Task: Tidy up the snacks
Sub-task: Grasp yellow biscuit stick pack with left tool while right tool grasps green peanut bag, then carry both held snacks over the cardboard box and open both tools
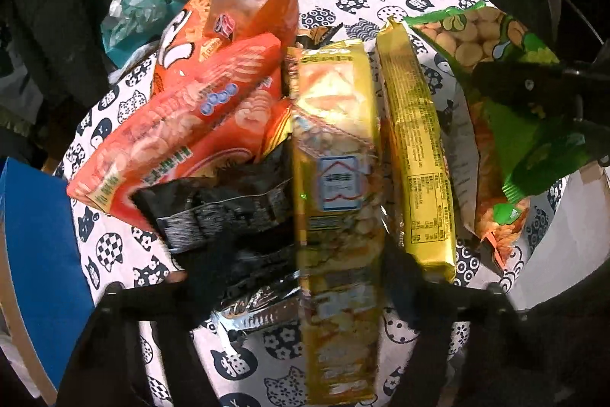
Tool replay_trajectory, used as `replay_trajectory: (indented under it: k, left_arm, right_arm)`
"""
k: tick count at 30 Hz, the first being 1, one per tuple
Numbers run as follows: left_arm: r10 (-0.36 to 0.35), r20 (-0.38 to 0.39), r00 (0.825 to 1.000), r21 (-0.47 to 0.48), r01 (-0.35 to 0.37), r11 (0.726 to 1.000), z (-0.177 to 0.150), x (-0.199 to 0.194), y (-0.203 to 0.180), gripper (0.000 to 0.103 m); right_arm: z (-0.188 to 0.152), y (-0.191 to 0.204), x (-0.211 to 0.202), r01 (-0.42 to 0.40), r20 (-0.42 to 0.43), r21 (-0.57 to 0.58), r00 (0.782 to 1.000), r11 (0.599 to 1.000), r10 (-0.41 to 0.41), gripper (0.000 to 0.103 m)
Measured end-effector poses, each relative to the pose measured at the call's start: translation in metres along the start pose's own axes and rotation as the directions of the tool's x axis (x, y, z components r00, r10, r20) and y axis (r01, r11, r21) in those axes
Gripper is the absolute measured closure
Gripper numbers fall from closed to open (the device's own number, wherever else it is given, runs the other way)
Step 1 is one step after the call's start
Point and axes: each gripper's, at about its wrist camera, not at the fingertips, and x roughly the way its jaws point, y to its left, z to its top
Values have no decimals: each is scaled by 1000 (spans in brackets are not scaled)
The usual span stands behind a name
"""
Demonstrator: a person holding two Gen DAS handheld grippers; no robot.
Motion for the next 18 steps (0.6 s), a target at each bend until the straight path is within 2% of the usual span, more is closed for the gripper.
replay_trajectory:
  k: [2, 3, 8, 18]
  left_arm:
    - [-36, 3, 999, -17, 36, 999, 0, -1, 3, 55]
    - [-73, 8, 997, -17, 73, 997, -1, -3, 3, 70]
    - [-48, 41, 998, 30, 47, 998, -7, -10, -4, 71]
    - [-32, 134, 990, 1, 33, 999, -15, -55, 12, 71]
  right_arm:
    - [1, 0, -2, 3, 4, -1, 1000, 1000, -3, 67]
    - [2, 1, -3, 3, 7, -1, 1000, 1000, -3, 67]
    - [5, 7, -12, -3, 29, -14, 1000, 1000, 3, 67]
    - [8, 19, -28, -4, 56, -36, 998, 999, 6, 72]
